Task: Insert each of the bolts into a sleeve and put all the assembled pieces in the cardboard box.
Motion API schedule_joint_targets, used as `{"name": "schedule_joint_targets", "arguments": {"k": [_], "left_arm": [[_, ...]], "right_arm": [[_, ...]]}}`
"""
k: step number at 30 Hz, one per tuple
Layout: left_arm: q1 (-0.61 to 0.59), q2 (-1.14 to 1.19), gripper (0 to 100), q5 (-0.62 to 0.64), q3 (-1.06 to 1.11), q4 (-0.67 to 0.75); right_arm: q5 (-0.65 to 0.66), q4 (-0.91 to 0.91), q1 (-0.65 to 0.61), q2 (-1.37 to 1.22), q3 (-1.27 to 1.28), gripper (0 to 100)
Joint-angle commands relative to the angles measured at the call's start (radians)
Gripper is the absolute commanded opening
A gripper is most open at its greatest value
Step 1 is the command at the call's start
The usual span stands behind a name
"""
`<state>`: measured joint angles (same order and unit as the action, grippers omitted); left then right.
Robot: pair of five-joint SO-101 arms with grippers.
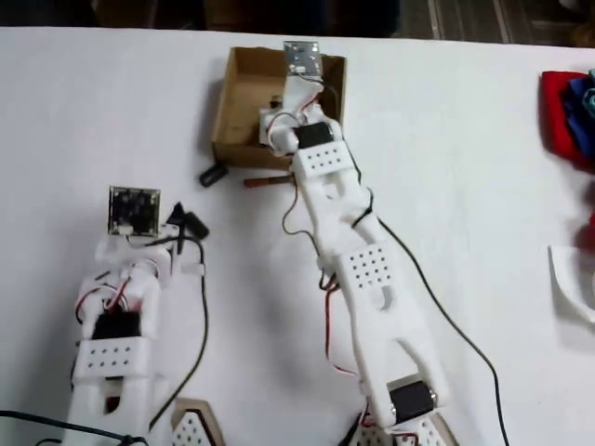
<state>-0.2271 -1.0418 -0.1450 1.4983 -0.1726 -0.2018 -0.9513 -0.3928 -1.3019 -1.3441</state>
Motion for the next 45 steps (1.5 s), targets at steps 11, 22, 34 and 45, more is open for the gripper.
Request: {"name": "schedule_joint_targets", "arguments": {"k": [11, 22, 34, 45], "left_arm": [[-0.005, -0.020, 21, -0.006, -0.002, 0.020], [-0.199, -0.023, 21, 0.115, -0.059, 0.012], [-0.523, -0.021, 21, 0.298, -0.108, 0.028], [-0.535, -0.017, 21, 0.295, -0.102, 0.063]], "right_arm": [[0.009, 0.001, -0.001, 0.033, -0.074, 14.3], [0.008, -0.340, -0.054, 0.111, -0.328, 1.9], [0.017, -0.819, -0.228, 0.308, -0.212, 12.3], [0.017, -0.780, -0.437, 0.303, 0.077, 12.6]]}}
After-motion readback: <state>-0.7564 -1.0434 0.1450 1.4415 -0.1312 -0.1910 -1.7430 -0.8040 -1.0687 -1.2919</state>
